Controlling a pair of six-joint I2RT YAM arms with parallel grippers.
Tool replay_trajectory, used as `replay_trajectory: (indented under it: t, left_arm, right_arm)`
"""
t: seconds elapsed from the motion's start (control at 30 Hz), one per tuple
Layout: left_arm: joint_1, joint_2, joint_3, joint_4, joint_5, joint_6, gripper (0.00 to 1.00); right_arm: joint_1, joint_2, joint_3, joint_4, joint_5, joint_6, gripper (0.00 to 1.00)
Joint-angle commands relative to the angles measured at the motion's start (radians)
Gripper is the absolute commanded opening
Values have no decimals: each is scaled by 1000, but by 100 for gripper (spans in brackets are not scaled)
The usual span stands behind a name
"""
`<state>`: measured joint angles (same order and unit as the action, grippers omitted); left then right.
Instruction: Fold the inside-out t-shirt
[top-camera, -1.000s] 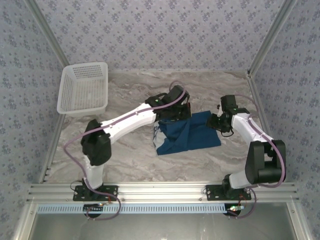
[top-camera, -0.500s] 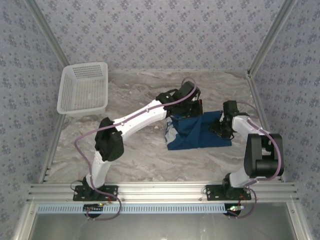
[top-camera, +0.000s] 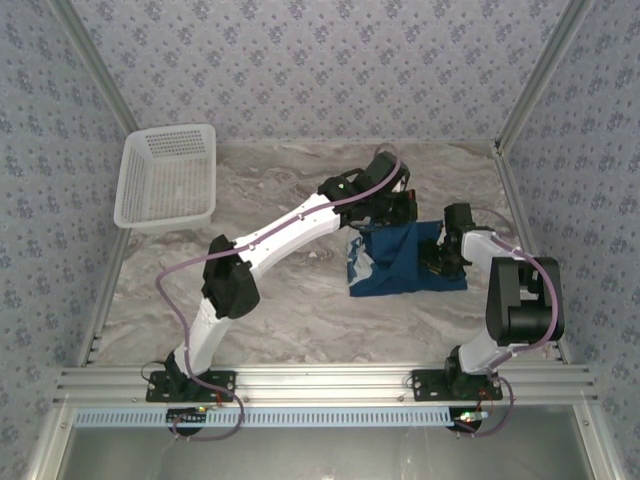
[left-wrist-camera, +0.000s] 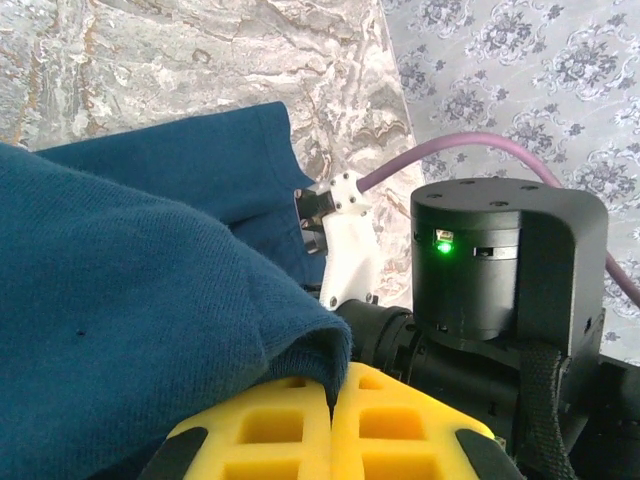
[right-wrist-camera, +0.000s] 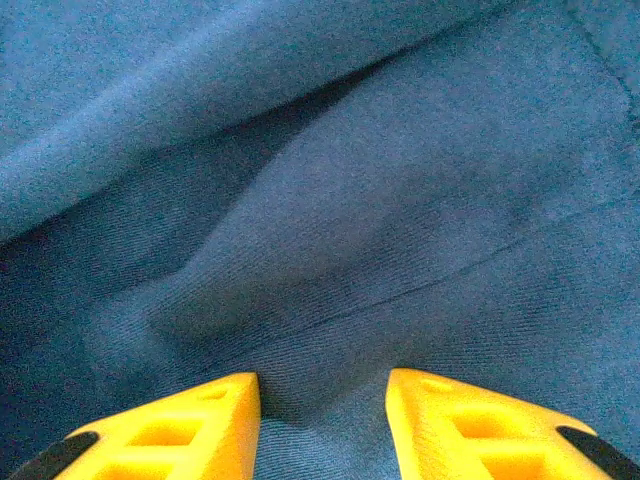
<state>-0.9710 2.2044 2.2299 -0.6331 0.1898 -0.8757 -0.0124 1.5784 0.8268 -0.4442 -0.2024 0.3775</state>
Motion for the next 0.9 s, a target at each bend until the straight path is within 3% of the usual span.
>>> replay_trajectory:
  t: [0.0,0.37,0.77,0.8,0.87]
  left_arm:
    - [-10,33,78,-12,46,23,0]
    - [-14,169,244,-89,62,38,0]
    - [-35,360,368,5,115,-11,0]
    - [-41,391,401,15,120,-15,1]
    - [-50,464,473,35,156,-18,14]
  right_arm:
    - [6,44,-6,2,-29,16,42]
    - [-42,-23,22,-54,-17,11,43]
    - [-174,-233,34,-85,57,68,45]
    - [-181,-256,33,-89,68,71,45]
    - [-196,-300,30,-104,101,74,45]
